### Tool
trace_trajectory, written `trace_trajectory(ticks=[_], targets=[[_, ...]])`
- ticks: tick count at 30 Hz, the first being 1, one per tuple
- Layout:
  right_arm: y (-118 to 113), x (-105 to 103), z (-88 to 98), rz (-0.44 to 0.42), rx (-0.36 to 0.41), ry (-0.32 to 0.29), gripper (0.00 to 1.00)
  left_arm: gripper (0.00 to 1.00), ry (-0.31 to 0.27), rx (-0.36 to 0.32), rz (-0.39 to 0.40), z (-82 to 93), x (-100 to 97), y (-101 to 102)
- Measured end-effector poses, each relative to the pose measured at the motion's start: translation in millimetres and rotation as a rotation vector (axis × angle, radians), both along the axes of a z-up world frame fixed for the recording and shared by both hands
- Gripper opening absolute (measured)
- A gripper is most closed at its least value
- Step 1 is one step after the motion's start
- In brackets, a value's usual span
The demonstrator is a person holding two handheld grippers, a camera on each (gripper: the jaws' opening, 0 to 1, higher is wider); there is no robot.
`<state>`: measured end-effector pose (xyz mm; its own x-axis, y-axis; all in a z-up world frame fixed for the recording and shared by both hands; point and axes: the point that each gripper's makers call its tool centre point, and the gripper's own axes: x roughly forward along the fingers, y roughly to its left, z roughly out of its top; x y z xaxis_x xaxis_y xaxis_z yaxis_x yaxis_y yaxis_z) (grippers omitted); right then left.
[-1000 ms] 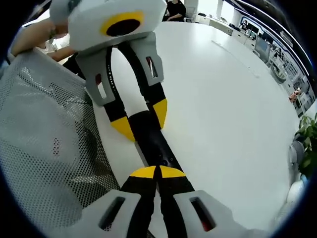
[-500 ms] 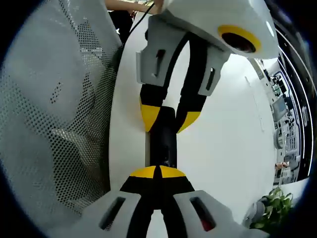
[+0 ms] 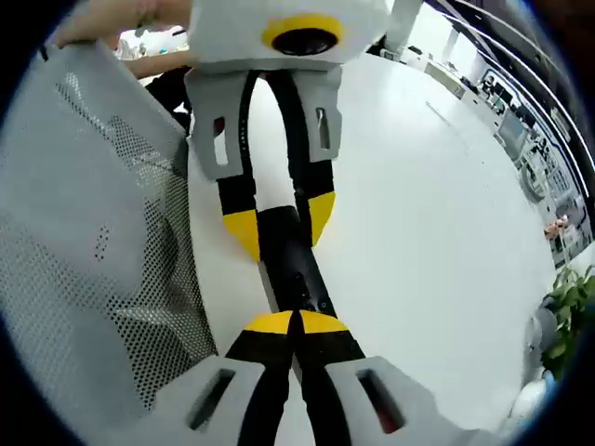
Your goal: Press the specified remote control buttons in sequence, fully releasing each button before pressing the next.
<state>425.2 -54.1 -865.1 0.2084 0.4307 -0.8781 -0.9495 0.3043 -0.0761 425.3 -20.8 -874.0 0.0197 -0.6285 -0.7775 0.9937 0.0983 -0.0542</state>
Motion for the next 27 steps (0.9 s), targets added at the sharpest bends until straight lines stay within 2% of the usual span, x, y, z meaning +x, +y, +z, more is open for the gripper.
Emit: trace_trajectory(ticks=[8, 23, 27], targets=[[6.7, 3.4, -0.8, -0.023, 0.008, -0.007, 0.0, 0.24, 0.002, -0.031, -0.003, 0.6, -0.4, 0.1], [7.8, 6.2, -1.4, -0.074, 0.04, 0.01, 0.0, 0.24, -0.012, -0.019, -0.019, -0.7, 0.0, -1.0], [9.2, 5.9, -2.0, -0.059, 0.012, -0.006, 0.0, 0.24, -0.016, -0.015, -0.023, -0.6, -0.1, -1.1]])
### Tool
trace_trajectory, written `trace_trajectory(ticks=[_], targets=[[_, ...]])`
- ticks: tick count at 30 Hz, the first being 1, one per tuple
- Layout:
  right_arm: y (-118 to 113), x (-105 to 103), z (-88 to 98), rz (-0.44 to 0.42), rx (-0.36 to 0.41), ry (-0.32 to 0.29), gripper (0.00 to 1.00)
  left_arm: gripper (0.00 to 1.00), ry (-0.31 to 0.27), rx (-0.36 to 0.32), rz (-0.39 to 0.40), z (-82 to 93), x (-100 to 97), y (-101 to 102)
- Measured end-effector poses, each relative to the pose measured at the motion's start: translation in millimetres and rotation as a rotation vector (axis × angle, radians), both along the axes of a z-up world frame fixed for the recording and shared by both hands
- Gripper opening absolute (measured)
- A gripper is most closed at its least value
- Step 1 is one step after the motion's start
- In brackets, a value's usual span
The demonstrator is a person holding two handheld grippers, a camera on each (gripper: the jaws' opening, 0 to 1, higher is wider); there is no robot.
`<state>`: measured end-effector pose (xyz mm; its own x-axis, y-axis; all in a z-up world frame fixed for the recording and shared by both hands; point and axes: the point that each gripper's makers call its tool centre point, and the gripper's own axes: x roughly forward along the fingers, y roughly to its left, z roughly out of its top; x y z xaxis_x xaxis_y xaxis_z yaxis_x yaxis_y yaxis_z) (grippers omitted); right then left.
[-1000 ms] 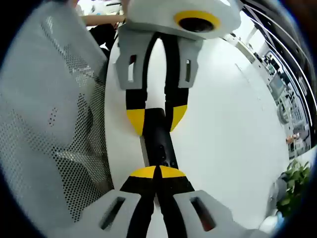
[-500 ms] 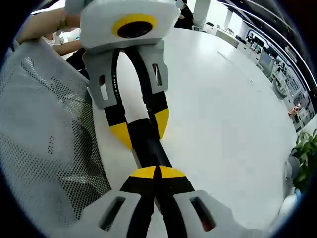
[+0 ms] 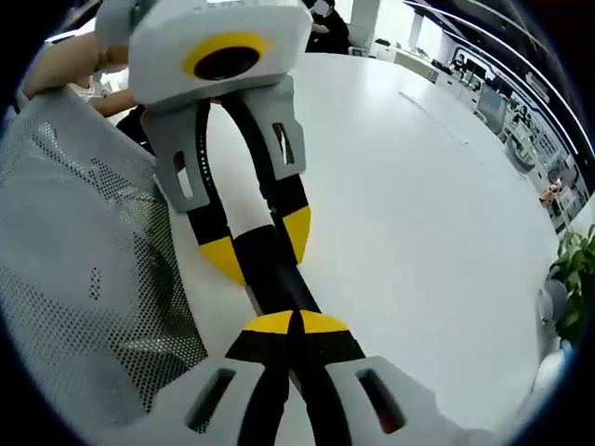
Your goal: Press the specified remote control buttons in sequence, fully releasing each button before pressing the next.
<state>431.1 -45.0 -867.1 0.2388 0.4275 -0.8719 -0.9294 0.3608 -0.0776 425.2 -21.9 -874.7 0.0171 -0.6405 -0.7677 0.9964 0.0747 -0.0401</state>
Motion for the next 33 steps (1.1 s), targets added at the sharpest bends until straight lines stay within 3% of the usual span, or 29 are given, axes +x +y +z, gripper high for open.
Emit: trace_trajectory(ticks=[9, 11, 14, 17, 23, 30, 33], targets=[[2.7, -1.1, 0.0, 0.15, -0.104, -0.096, 0.0, 0.24, -0.014, 0.006, -0.01, 0.1, -0.1, -0.5], [2.2, -0.3, 0.2, 0.133, -0.096, -0.09, 0.0, 0.24, -0.014, 0.006, -0.01, 0.2, -0.1, -0.4], [1.7, 1.3, 0.9, 0.024, -0.013, -0.017, 0.0, 0.24, -0.014, 0.006, -0.01, 0.0, 0.1, -0.3], [1.0, 2.0, 0.8, -0.032, 0.033, 0.034, 0.0, 0.24, -0.01, 0.001, -0.006, 0.0, 0.2, -0.2], [4.8, 1.4, 0.8, -0.016, 0.032, 0.023, 0.0, 0.24, -0.006, -0.001, -0.005, 0.1, 0.0, -0.2], [0.4, -1.5, 0.9, -0.041, 0.039, 0.055, 0.0, 0.24, -0.005, 0.0, -0.005, 0.5, 0.0, -0.5], [1.7, -1.2, -0.1, -0.007, -0.012, 0.034, 0.0, 0.24, -0.007, 0.004, -0.008, 0.2, 0.4, -0.5]])
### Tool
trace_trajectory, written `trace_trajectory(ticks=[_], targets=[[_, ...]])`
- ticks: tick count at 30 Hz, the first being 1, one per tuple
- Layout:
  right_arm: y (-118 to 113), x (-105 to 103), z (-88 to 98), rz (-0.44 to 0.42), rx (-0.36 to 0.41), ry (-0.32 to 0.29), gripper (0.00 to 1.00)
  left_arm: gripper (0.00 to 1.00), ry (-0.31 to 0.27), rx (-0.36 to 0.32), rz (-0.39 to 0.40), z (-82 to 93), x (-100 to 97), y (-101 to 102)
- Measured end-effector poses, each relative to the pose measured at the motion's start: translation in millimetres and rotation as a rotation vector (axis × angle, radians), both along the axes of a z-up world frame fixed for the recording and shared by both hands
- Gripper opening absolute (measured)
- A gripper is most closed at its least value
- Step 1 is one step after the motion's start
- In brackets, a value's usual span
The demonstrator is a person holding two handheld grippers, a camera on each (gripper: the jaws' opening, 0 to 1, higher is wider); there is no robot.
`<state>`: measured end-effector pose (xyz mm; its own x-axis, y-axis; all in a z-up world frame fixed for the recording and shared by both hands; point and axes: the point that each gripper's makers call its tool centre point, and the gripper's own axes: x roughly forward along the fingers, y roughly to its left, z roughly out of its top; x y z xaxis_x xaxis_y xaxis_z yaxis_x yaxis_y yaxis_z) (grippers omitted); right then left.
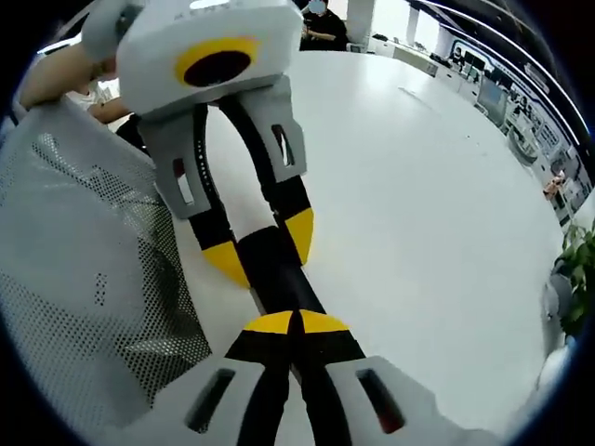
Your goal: Press the specified remote control buttons in sequence, fully releasing each button before pressing the next.
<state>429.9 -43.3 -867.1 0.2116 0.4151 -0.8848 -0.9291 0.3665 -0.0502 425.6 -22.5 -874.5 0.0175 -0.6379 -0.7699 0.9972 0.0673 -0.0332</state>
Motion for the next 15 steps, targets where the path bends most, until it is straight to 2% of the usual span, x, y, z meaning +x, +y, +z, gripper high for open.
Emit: trace_trajectory(ticks=[2, 5, 7, 11, 15], targets=[[1.6, -0.5, -0.3, 0.001, -0.034, -0.009, 0.0, 0.24, 0.0, 0.004, -0.002, -0.2, 0.0, -0.1], [0.0, 0.6, -0.7, -0.024, -0.04, -0.002, 0.0, 0.24, -0.003, 0.007, -0.003, -0.6, 0.1, 0.0], [-0.9, 1.7, -0.5, -0.072, -0.007, 0.014, 0.0, 0.24, -0.002, 0.005, -0.001, -0.2, 0.0, 0.1], [-2.3, 1.2, 0.2, -0.079, 0.032, 0.013, 0.0, 0.24, -0.001, 0.004, 0.001, -0.4, -0.2, 0.1], [0.0, 0.5, 0.5, -0.057, 0.022, 0.007, 0.0, 0.24, 0.001, 0.002, 0.002, -0.2, -0.3, 0.1]])
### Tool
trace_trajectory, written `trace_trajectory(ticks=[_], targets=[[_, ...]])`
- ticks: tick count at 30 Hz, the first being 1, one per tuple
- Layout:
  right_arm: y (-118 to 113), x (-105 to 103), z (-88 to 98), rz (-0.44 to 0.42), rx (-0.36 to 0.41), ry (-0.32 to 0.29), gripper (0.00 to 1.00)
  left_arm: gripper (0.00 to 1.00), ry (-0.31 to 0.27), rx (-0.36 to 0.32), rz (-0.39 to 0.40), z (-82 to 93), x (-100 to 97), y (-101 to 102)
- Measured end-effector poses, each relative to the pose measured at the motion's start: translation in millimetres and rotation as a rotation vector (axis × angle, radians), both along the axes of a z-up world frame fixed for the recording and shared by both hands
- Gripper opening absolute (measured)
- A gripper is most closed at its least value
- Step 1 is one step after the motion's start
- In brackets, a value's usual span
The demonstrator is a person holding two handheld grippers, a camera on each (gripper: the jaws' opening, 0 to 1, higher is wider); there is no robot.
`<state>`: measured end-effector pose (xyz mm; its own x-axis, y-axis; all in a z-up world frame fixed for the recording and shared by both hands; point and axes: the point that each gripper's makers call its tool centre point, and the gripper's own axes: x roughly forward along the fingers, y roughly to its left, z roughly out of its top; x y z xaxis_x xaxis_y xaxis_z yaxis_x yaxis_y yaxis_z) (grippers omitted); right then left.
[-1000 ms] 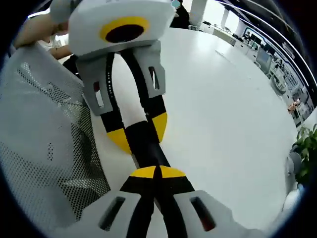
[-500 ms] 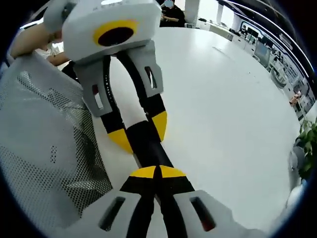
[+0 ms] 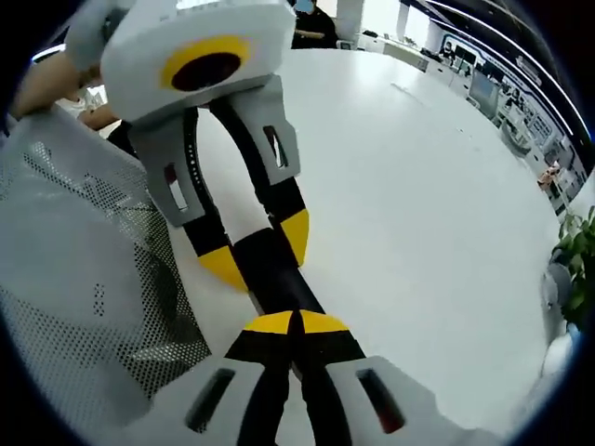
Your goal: Press the specified remote control buttons in sequence, fully releasing each button before pressing the next.
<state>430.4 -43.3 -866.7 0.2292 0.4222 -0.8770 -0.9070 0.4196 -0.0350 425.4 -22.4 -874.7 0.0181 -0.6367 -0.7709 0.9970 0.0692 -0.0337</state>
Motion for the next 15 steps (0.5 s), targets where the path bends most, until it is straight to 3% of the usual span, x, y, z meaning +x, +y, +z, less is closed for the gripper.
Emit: trace_trajectory(ticks=[15], targets=[[9.5, 0.5, 0.4, 0.027, 0.023, -0.011, 0.0, 0.24, -0.003, 0.001, 0.001, 0.0, -0.1, 0.4]])
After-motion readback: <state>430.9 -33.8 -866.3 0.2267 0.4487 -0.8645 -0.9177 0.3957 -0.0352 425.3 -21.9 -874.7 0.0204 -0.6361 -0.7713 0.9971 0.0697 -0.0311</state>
